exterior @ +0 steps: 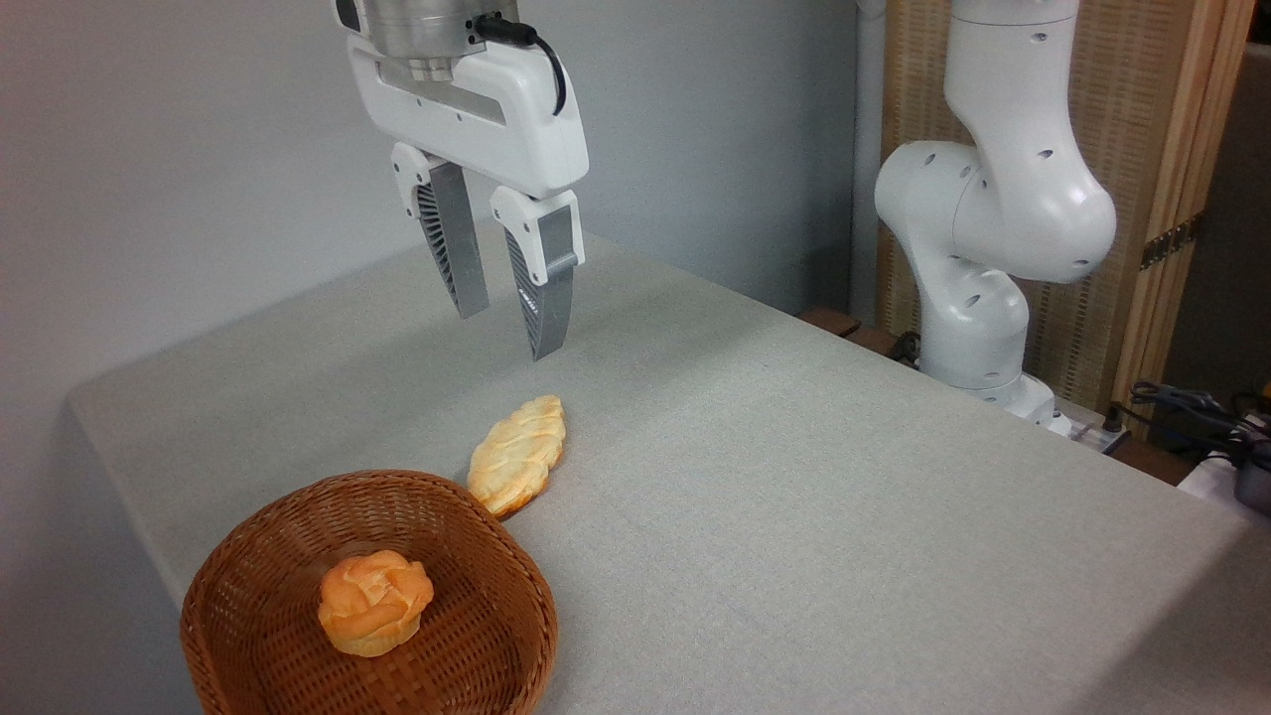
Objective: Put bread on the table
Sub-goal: 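Move the open gripper over the orange bun in the wicker basket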
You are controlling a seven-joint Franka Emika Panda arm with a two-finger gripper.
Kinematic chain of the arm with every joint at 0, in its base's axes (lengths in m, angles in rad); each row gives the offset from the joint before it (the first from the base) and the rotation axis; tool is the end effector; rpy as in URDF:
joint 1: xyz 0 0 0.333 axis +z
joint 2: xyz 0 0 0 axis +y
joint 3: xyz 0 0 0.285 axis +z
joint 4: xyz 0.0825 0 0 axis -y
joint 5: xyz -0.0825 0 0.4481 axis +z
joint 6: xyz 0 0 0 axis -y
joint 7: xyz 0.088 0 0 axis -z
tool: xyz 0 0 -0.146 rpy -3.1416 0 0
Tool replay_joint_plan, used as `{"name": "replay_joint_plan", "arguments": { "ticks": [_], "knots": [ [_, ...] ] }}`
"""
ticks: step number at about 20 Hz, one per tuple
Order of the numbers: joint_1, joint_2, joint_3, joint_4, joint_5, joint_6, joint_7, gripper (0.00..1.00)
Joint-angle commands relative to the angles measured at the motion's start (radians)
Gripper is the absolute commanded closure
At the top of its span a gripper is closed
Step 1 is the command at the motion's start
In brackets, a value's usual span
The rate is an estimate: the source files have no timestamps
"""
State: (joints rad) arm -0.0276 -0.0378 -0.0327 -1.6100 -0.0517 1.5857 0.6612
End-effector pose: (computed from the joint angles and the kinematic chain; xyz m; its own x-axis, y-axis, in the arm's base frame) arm 0.6083 -0.0445 0.5582 0.7509 -0.6591 0.0416 -0.6603 -0.7503 0.0316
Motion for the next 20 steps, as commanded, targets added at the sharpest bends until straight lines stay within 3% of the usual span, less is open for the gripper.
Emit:
{"name": "replay_joint_plan", "arguments": {
  "ticks": [1,10,20],
  "knots": [
    [0.003,-0.013,0.016,-0.002,-0.012,-0.013,0.070,0.00],
    [0.003,-0.011,0.016,-0.002,-0.013,-0.004,0.067,0.00],
    [0.003,0.018,0.004,-0.140,-0.005,0.442,0.078,0.00]
  ]
}}
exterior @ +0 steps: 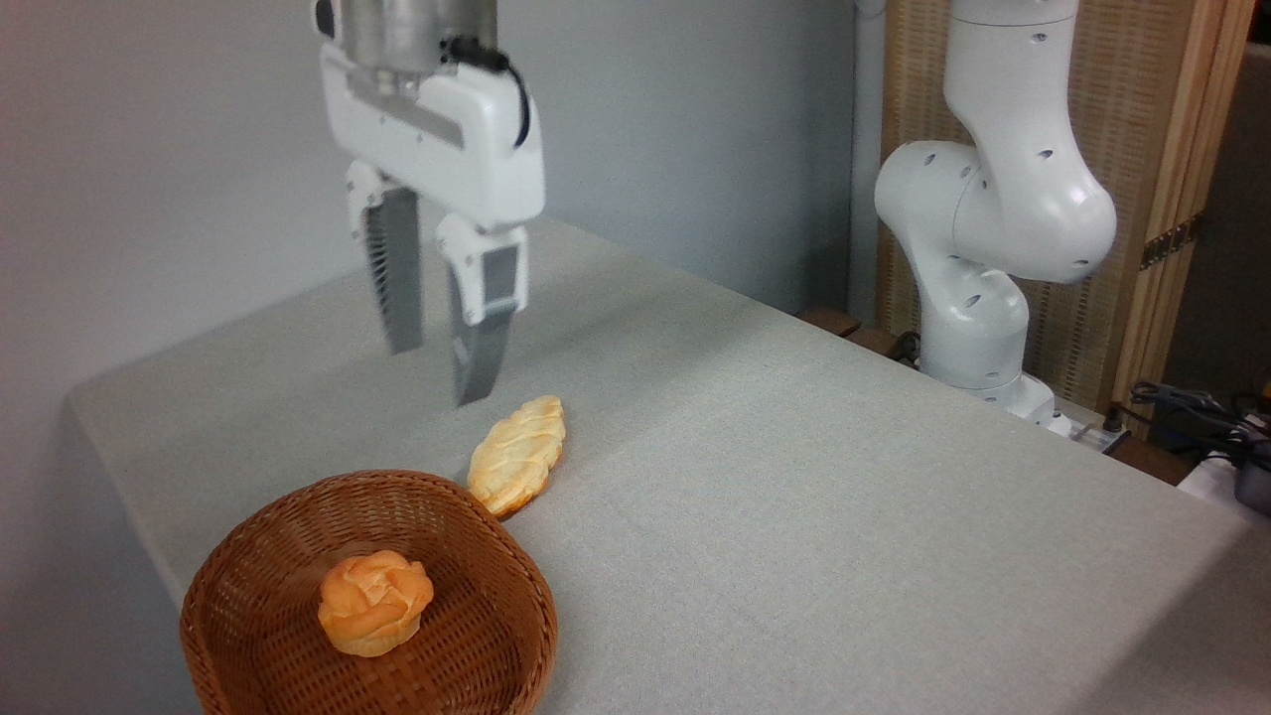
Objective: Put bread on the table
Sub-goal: 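Move the open gripper over the orange bun in the wicker basket, then lower the gripper down around the orange bun in the basket, then close the gripper fingers on the orange bun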
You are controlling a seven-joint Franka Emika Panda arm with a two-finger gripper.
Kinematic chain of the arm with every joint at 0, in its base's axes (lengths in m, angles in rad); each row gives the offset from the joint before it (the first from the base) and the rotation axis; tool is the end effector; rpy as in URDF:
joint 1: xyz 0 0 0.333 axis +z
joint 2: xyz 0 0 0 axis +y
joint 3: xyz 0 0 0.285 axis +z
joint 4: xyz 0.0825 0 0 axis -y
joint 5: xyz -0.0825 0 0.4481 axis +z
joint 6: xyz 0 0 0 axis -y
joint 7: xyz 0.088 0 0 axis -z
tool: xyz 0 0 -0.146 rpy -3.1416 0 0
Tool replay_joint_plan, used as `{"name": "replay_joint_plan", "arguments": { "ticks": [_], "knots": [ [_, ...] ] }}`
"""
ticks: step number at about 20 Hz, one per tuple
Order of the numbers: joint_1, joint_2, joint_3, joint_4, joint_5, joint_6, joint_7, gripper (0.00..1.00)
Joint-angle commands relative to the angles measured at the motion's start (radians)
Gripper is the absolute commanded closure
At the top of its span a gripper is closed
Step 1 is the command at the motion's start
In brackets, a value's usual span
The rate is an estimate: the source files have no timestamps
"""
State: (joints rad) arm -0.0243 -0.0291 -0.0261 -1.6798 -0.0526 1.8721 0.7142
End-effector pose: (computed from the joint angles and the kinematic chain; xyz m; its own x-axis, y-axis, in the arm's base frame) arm 0.6442 -0.0386 0.5438 0.7066 -0.6789 0.1995 -0.6735 -0.7317 -0.1045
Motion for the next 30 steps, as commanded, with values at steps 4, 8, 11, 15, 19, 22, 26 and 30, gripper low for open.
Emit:
{"name": "replay_joint_plan", "arguments": {
  "ticks": [4,8,11,15,19,22,26,30],
  "knots": [
    [-0.002,0.063,-0.024,-0.095,-0.004,0.225,0.027,0.00],
    [-0.003,0.153,-0.058,-0.112,0.007,0.318,0.034,0.00],
    [-0.003,0.209,-0.067,-0.112,0.007,0.403,0.037,0.00],
    [-0.009,0.236,-0.067,-0.116,0.074,0.427,0.082,0.00],
    [-0.012,0.247,-0.071,-0.135,0.117,0.432,0.082,0.00],
    [-0.013,0.253,-0.071,-0.135,0.120,0.444,0.082,0.00],
    [-0.013,0.261,-0.072,-0.135,0.119,0.458,0.079,0.00],
    [-0.013,0.275,-0.083,-0.135,0.119,0.472,0.080,0.00]
  ]
}}
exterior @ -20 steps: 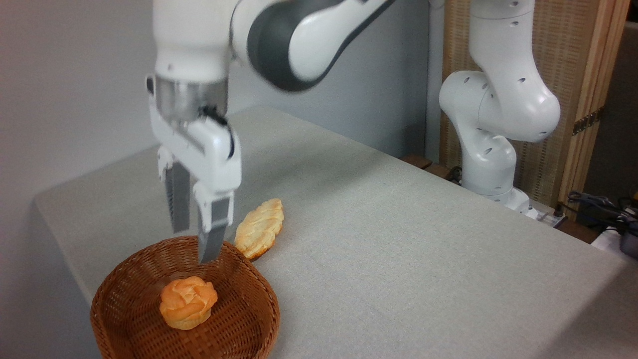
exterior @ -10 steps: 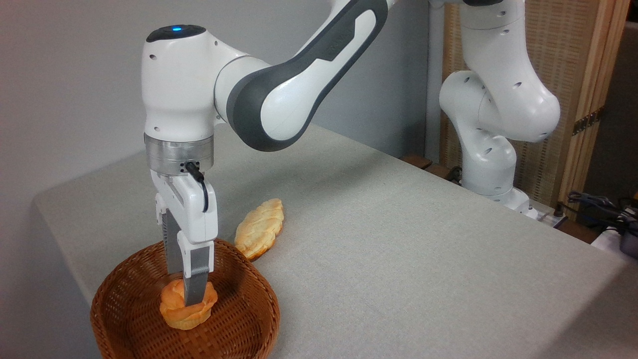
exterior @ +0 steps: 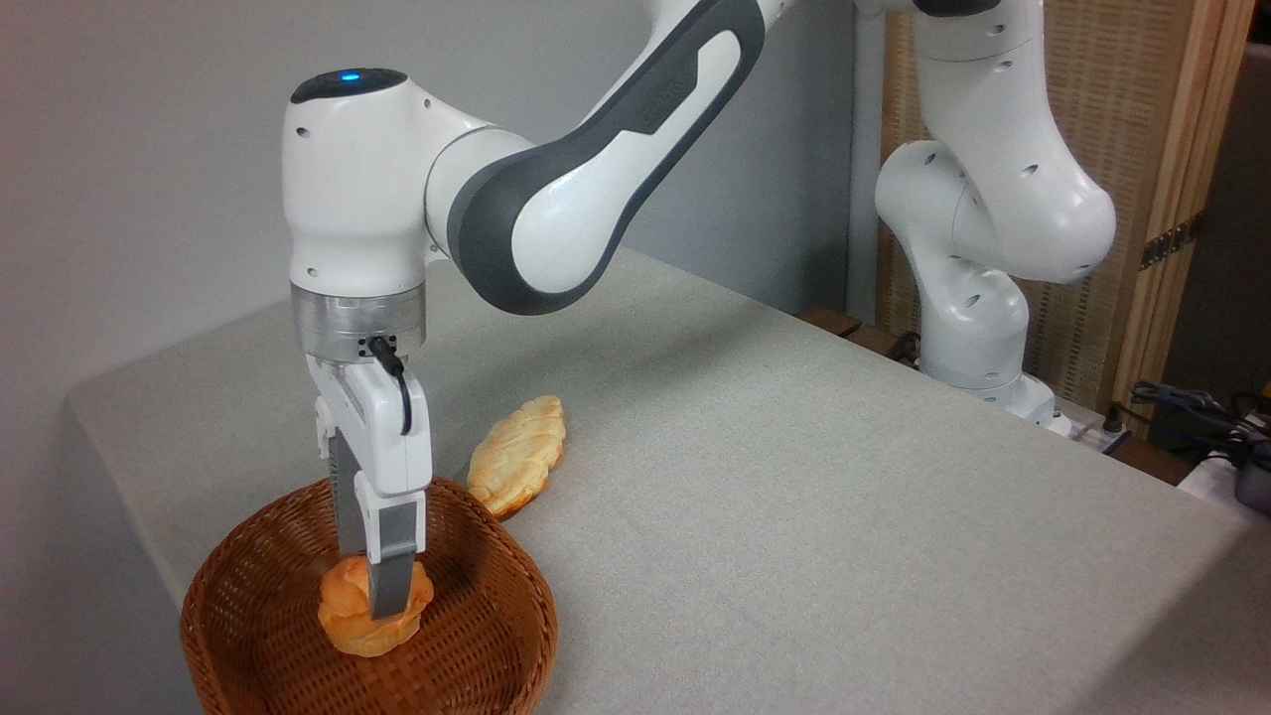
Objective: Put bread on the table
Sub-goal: 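Close the gripper fingers on the orange bun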
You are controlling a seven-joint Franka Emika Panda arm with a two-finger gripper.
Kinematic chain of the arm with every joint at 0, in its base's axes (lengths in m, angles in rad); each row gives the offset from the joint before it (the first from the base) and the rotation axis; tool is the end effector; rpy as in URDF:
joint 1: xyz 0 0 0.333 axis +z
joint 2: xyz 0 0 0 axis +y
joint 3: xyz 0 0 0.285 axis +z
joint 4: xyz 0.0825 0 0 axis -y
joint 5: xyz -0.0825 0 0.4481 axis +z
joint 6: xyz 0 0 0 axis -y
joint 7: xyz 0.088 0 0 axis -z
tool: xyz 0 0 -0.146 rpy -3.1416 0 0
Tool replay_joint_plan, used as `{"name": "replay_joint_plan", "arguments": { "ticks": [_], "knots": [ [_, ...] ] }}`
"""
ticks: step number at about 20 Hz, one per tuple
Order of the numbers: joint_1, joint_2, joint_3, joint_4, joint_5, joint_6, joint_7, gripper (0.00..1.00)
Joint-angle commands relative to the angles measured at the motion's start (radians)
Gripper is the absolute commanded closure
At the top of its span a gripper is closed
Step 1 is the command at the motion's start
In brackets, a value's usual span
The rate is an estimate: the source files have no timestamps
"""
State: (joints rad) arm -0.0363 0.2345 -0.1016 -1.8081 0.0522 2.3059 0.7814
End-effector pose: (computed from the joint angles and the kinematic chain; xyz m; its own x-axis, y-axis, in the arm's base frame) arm 0.7000 -0.0923 0.3436 0.5646 -0.8078 0.1694 -0.7828 -0.5891 -0.2003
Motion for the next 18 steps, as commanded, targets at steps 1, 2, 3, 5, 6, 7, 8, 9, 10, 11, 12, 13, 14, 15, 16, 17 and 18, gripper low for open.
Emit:
{"name": "replay_joint_plan", "arguments": {
  "ticks": [1,2,3,5,6,7,8,9,10,11,12,13,14,15,16,17,18],
  "knots": [
    [-0.001,0.015,-0.006,-0.007,0.014,0.052,0.013,0.00],
    [-0.001,0.016,-0.006,-0.008,0.015,0.056,0.013,0.00],
    [-0.001,0.023,-0.007,-0.007,0.015,0.058,0.013,0.00],
    [-0.001,0.028,-0.007,-0.007,0.015,0.061,0.013,0.00],
    [-0.001,0.029,-0.007,-0.007,0.015,0.072,0.015,0.00],
    [-0.001,0.031,-0.007,-0.007,0.018,0.076,0.015,0.03],
    [-0.001,0.031,-0.006,-0.007,0.023,0.076,0.015,0.06],
    [-0.001,0.032,-0.007,-0.007,0.032,0.076,0.015,0.09],
    [-0.001,0.035,-0.007,-0.008,0.047,0.076,0.015,0.14],
    [-0.001,0.039,-0.007,-0.008,0.052,0.076,0.015,0.18],
    [-0.001,0.040,-0.007,-0.008,0.057,0.076,0.015,0.30],
    [-0.001,0.042,-0.007,-0.008,0.058,0.076,0.015,0.39],
    [-0.001,0.042,-0.009,-0.008,0.058,0.076,0.016,0.53],
    [-0.001,0.042,-0.009,-0.008,0.058,0.076,0.016,0.64],
    [-0.001,0.042,-0.009,-0.008,0.058,0.076,0.016,0.69],
    [-0.001,0.042,-0.009,-0.008,0.058,0.076,0.016,0.76],
    [-0.001,0.042,-0.009,-0.008,0.058,0.078,0.016,0.81]
  ]
}}
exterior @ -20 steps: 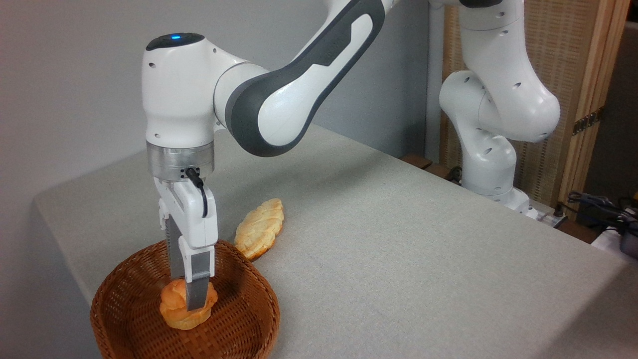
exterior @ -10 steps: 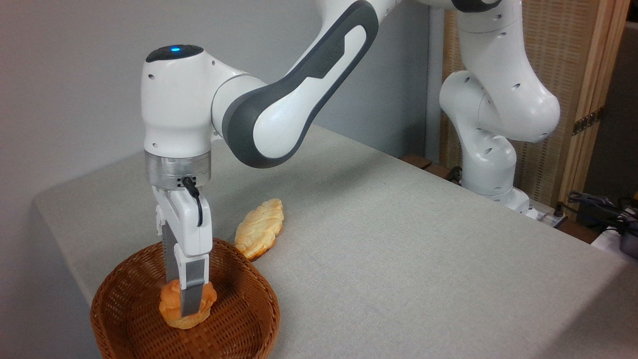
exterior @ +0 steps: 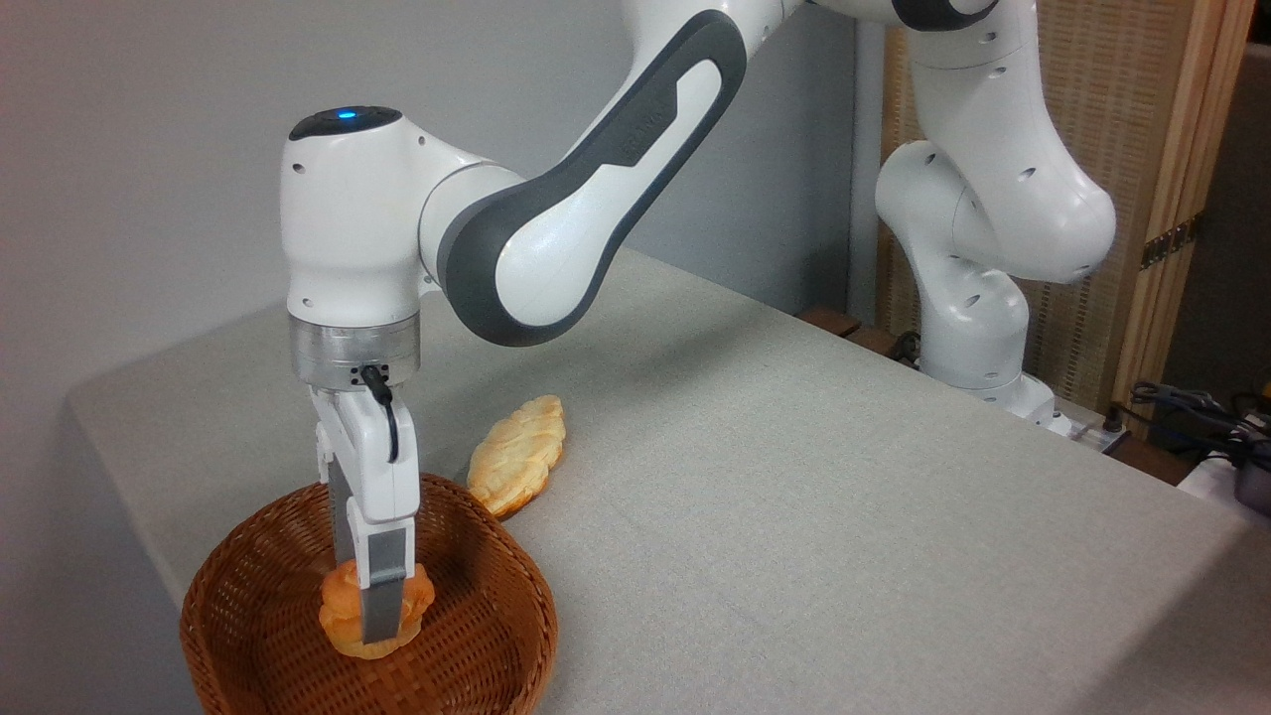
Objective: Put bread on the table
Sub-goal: 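Close the gripper fingers on the orange bun, then lift the orange bun out of the basket and carry it beside the golden roll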
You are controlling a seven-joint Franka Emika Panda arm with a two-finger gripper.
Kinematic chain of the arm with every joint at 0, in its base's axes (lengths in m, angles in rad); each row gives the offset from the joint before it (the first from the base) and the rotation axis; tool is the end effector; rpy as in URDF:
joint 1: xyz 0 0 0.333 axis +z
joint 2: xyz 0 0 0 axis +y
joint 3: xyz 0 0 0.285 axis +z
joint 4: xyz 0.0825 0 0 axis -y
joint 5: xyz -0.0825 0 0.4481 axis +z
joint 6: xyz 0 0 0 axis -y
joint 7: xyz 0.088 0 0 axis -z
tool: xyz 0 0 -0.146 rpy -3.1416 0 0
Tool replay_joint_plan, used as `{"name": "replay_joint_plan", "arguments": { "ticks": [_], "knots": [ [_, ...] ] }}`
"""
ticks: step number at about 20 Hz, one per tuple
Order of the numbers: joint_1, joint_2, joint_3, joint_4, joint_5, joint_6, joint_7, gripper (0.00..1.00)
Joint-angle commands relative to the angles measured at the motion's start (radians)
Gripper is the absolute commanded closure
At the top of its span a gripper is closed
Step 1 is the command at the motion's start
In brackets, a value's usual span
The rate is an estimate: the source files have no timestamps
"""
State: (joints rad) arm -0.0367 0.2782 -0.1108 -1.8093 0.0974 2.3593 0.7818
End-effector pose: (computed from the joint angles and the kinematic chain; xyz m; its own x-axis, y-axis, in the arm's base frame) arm 0.7052 -0.0982 0.3189 0.5352 -0.8308 0.1526 -0.7989 -0.5566 -0.2282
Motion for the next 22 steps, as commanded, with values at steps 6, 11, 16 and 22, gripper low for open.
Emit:
{"name": "replay_joint_plan", "arguments": {
  "ticks": [6,11,16,22],
  "knots": [
    [0.000,-0.002,0.000,-0.007,0.013,0.023,0.016,0.82],
    [0.000,-0.005,0.000,-0.005,0.013,0.023,0.014,0.82],
    [0.000,-0.008,0.000,-0.005,0.013,0.023,0.016,0.83],
    [0.001,-0.008,-0.001,-0.005,0.012,0.023,0.014,0.83]
  ]
}}
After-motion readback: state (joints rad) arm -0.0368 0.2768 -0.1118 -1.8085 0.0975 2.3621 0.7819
